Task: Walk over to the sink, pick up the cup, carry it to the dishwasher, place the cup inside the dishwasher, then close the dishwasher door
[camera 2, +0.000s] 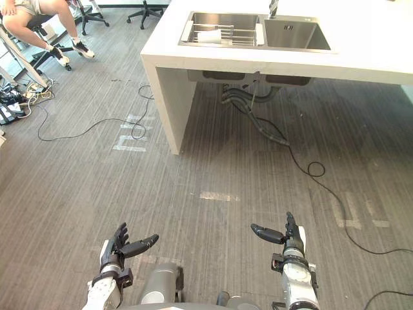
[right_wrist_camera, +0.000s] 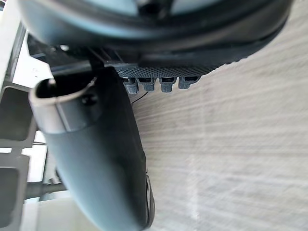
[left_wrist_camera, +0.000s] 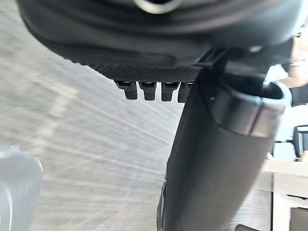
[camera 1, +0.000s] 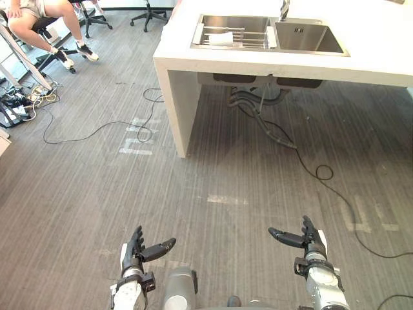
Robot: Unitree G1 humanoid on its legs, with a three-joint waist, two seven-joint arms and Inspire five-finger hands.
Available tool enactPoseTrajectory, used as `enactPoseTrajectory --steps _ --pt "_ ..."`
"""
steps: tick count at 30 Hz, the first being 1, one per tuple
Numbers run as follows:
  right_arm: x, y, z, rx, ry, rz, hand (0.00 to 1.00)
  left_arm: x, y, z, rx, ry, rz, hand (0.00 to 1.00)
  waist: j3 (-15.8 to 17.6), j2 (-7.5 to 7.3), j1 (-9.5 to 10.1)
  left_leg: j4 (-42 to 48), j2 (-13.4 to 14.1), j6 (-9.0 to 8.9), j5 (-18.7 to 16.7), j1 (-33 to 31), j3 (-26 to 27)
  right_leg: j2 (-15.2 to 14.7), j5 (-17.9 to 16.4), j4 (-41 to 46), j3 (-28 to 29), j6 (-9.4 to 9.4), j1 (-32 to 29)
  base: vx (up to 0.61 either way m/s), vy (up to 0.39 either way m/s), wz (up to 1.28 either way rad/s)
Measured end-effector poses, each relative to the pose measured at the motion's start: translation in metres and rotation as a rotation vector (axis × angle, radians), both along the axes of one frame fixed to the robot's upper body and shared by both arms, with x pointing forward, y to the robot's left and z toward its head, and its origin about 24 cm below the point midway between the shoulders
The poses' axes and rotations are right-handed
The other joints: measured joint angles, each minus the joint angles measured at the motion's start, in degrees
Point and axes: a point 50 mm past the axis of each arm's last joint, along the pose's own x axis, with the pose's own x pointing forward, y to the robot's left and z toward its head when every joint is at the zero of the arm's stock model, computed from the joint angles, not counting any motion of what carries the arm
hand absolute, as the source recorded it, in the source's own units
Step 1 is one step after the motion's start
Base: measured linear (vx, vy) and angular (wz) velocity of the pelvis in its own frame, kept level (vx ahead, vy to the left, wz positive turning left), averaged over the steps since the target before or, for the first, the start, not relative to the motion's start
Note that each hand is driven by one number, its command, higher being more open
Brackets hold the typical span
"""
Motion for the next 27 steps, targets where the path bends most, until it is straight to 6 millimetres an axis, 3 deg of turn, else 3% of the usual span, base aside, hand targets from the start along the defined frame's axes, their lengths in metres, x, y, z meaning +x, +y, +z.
enactPoseTrajectory --steps 1,2,3,4,5,7,8,10,11,14,16,17,18,19,20,21,24,25,26,27 --pt "-0.015 0.002 -0.003 -0.002 0.019 -0.009 1.0 -0.001 -0.001 0.001 -0.002 -0.006 0.003 1.0 -0.5 0.87 0.04 -10.7 -0.6 0.05 7.2 0.5 -0.2 0.0 -1.9 0.1 0.1 1.58 1.5 0.52 0.228 -0.01" --pt "-0.022 0.005 -0.007 -0.003 0.044 -0.007 1.0 -0.002 0.0 0.001 0.003 -0.005 0.009 1.0 -0.5 0.92 0.31 -11.6 -0.5 0.72 12.4 1.3 -0.1 -0.1 -3.0 0.5 0.7 2.27 2.2 0.46 0.202 -0.15" --pt "-0.027 0.015 -0.014 0.015 0.078 0.0 1.0 -0.004 0.004 0.0 0.011 0.001 0.027 1.0 -0.8 -0.04 0.7 -12.2 -1.8 3.78 13.1 2.4 0.9 -1.3 -4.6 0.9 1.5 3.68 2.5 0.55 0.229 -0.15" --pt "-0.034 0.03 -0.018 0.028 0.1 0.033 1.0 -0.001 0.007 0.003 0.025 -0.007 0.04 1.0 -0.9 -1.99 0.58 -10.9 -3.5 5.16 10.6 1.4 1.4 -3.5 -5.0 1.5 3.2 5.07 1.8 0.36 0.142 -0.12" --pt "-0.038 0.034 -0.02 0.024 0.116 0.051 1.0 -0.001 0.006 0.003 0.022 -0.008 0.043 1.0 -0.9 -2.09 0.6 -9.5 -3.6 5.15 9.4 0.8 1.6 -3.9 -5.2 2.2 4.2 5.32 1.5 0.53 0.224 -0.19" --pt "-0.046 0.046 -0.025 0.023 0.154 0.104 1.0 -0.008 -0.002 -0.002 -0.003 0.012 0.051 1.0 -0.7 -2.36 1.23 -6.8 -3.6 5.72 5.0 2.6 4.0 -5.6 -6.5 8.7 7.3 7.56 0.3 0.4 0.176 -0.48" --pt "-0.049 0.051 -0.027 0.026 0.166 0.127 1.0 -0.015 -0.005 -0.006 -0.014 0.034 0.062 1.0 -0.7 -2.42 1.31 -6.8 -3.6 6.27 3.4 5.1 5.3 -6.4 -7.2 15.6 8.4 9.5 -1.6 0.36 0.16 -0.71" --pt "-0.056 0.061 -0.03 0.036 0.19 0.179 1.0 -0.03 -0.006 -0.011 -0.012 0.075 0.072 1.0 -0.3 -2.89 0.17 -8.2 -4.1 7.36 0.3 12.3 7.2 -9.1 -3.9 40.6 9.9 16.76 -10.1 0.48 0.186 -0.48" --pt "-0.062 0.064 -0.033 0.032 0.211 0.199 1.0 -0.032 -0.004 -0.011 0.004 0.085 0.069 1.0 0.0 -3.37 -1.17 -9.1 -4.6 7.66 -1.4 17.3 7.1 -11.0 -5.1 53.5 8.5 14.76 -15.1 0.41 0.119 -0.01" --pt "-0.062 0.064 -0.031 0.022 0.204 0.205 1.0 -0.029 0.001 -0.008 0.025 0.068 0.085 1.0 -0.2 -3.32 -2.4 -13.3 -4.3 7.54 -2.1 23.2 6.5 -11.9 -7.6 55.6 4.3 11.28 -22.5 0.4 0.049 0.11" --pt "-0.056 0.063 -0.031 0.016 0.193 0.214 1.0 -0.02 0.004 -0.003 0.027 0.03 0.101 1.0 0.1 -2.94 -3.47 -15.7 -2.3 7.2 -2.2 27.4 5.2 -9.0 -8.2 41.8 1.2 10.45 -27.5 0.47 -0.044 0.24" --pt "-0.056 0.063 -0.031 0.015 0.193 0.215 1.0 -0.02 0.005 -0.003 0.028 0.028 0.104 1.0 0.1 -2.94 -3.48 -15.9 -2.1 7.19 -2.2 27.8 5.0 -8.5 -8.1 39.6 1.1 10.47 -27.7 0.4 -0.085 0.27" --pt "-0.055 0.063 -0.03 0.015 0.189 0.217 1.0 -0.017 0.006 -0.001 0.032 0.018 0.114 1.0 0.1 -2.93 -3.74 -16.8 -1.4 6.83 -2.4 29.2 3.7 -6.5 -6.6 30.2 1.6 10.97 -28.3 0.32 -0.107 0.36" --pt "-0.054 0.063 -0.03 0.012 0.185 0.218 1.0 -0.016 0.008 0.0 0.036 0.012 0.118 1.0 0.0 -3.09 -3.91 -17.7 -1.1 5.39 -3.1 30.4 2.9 -4.6 -2.6 20.4 2.8 10.89 -28.3 0.4 -0.136 0.45" --pt "-0.054 0.062 -0.03 0.009 0.185 0.219 1.0 -0.015 0.009 0.0 0.04 0.008 0.117 1.0 0.0 -3.29 -3.86 -18.1 -1.5 4.2 -3.7 30.9 2.2 -4.1 1.3 16.3 3.8 10.03 -28.3 0.42 -0.162 0.54" --pt "-0.052 0.06 -0.029 0.001 0.18 0.218 1.0 -0.012 0.007 0.0 0.036 0.008 0.119 1.0 0.1 -2.88 -4.57 -18.5 -1.1 2.36 -4.9 32.2 -0.3 -2.8 9.4 17.7 5.4 7.35 -28.3 0.43 -0.178 0.33" --pt "-0.037 0.062 -0.023 -0.033 0.146 0.264 1.0 -0.011 0.004 0.0 0.026 0.002 0.127 1.0 -0.1 0.01 -4.38 -14.9 1.8 1.2 -4.1 30.2 -5.4 -1.1 5.6 18.5 3.3 6.22 -28.3 0.43 -0.222 0.19" --pt "-0.038 0.063 -0.023 -0.029 0.148 0.271 1.0 -0.007 0.0 0.005 0.012 -0.032 0.133 1.0 0.0 0.23 -4.28 -9.8 2.3 -0.26 -3.1 28.3 -6.1 -0.2 4.4 17.7 2.0 5.43 -26.4 0.48 -0.282 0.37" --pt "-0.039 0.062 -0.022 -0.028 0.144 0.271 1.0 -0.005 -0.004 0.009 0.0 -0.056 0.138 1.0 0.4 0.79 -4.12 -5.5 3.1 -0.29 -2.8 27.1 -6.3 0.4 4.1 16.4 1.2 5.03 -24.3 0.48 -0.252 0.44" --pt "-0.043 0.062 -0.019 -0.031 0.136 0.27 1.0 0.0 -0.01 0.018 -0.019 -0.114 0.143 1.0 0.9 1.6 -3.4 5.8 5.0 -0.49 0.0 23.5 -6.0 1.6 3.6 13.6 0.4 4.24 -19.9 0.32 -0.125 0.29"
